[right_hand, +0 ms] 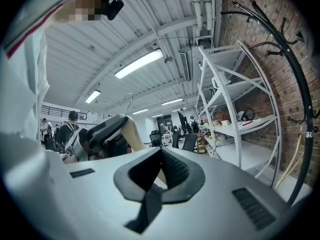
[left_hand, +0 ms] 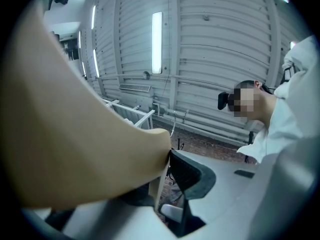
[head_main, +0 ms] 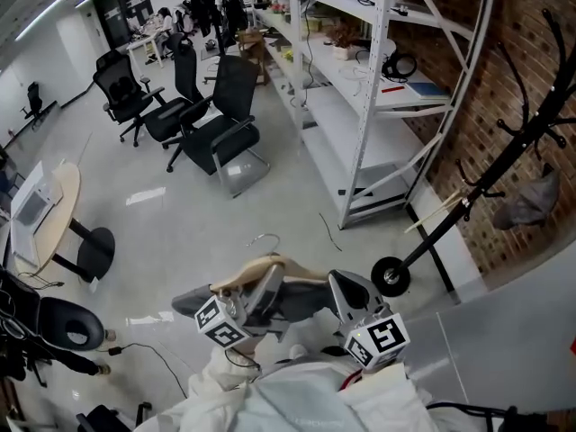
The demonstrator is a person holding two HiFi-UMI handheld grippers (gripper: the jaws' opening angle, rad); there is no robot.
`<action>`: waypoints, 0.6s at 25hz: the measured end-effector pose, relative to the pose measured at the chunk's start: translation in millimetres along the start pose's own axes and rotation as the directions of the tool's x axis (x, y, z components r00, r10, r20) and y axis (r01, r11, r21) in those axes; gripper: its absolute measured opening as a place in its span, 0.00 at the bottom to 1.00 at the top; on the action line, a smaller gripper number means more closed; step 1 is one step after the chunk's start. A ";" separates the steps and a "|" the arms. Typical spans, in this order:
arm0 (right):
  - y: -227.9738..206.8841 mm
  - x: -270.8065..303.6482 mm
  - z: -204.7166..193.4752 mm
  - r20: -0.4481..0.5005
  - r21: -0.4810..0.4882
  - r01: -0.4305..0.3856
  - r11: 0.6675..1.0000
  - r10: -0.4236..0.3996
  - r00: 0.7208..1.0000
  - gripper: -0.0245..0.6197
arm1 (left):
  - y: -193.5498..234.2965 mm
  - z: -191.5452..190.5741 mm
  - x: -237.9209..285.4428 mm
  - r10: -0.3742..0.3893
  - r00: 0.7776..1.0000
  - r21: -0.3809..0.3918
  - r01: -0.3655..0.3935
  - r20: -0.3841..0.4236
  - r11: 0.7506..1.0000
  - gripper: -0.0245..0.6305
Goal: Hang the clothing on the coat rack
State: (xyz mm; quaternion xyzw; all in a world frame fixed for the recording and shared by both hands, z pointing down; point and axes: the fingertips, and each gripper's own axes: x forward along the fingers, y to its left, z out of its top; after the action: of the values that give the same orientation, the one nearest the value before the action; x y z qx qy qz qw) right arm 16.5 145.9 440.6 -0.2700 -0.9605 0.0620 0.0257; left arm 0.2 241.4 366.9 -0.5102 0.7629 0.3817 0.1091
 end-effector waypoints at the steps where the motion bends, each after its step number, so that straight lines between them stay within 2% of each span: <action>1: 0.0 2.0 -1.1 -0.008 -0.001 0.004 1.000 -0.004 1.000 0.07 | 3.4 1.2 -0.5 0.003 1.000 -0.002 -0.003 0.000 1.000 0.19; 15: -25.8 34.5 -6.2 -0.024 0.009 0.039 0.999 -0.038 0.999 0.07 | 44.9 -0.2 11.9 0.010 1.000 -0.030 -0.010 -0.024 0.999 0.19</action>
State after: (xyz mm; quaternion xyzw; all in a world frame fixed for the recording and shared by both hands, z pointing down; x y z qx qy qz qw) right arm -25.7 142.7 450.7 -0.2520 -0.9649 0.0630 0.0396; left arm -43.9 241.4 381.6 -0.5126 0.7608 0.3876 0.0902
